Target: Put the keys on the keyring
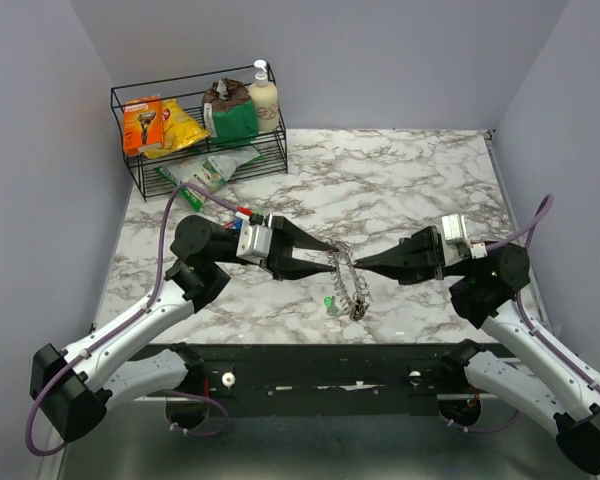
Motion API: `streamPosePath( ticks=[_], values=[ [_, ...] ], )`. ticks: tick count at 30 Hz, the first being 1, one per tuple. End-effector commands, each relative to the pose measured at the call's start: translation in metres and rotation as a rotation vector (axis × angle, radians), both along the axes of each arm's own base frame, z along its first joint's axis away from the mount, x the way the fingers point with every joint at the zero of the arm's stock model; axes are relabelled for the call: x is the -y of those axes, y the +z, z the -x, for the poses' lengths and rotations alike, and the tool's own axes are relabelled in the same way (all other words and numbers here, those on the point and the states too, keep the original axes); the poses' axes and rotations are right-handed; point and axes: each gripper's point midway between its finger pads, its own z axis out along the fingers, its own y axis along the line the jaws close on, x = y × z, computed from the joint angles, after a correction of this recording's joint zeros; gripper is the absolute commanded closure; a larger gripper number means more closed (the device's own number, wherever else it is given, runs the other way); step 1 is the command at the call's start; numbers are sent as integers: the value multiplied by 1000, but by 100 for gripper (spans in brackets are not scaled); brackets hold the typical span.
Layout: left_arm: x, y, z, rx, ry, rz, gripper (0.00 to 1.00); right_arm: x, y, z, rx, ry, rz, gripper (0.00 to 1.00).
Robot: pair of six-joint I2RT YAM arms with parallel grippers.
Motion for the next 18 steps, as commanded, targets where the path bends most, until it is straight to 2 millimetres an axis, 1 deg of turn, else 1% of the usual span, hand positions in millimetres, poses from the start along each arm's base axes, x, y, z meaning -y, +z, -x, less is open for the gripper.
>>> streamPosePath(
  ticks=[1,5,8,18],
  values=[
    [5,12,13,4,-64,22,57,6,24,5,9,-4,-96,99],
    [7,11,12,2,-61,21,58,8,25,4,25,-24,-107,99],
    [7,11,12,-2,-57,23,58,7,22,2,19,-35,-100,99],
    [13,19,12,-4,-59,35,61,6,16,0,13,-33,-89,99]
  ],
)
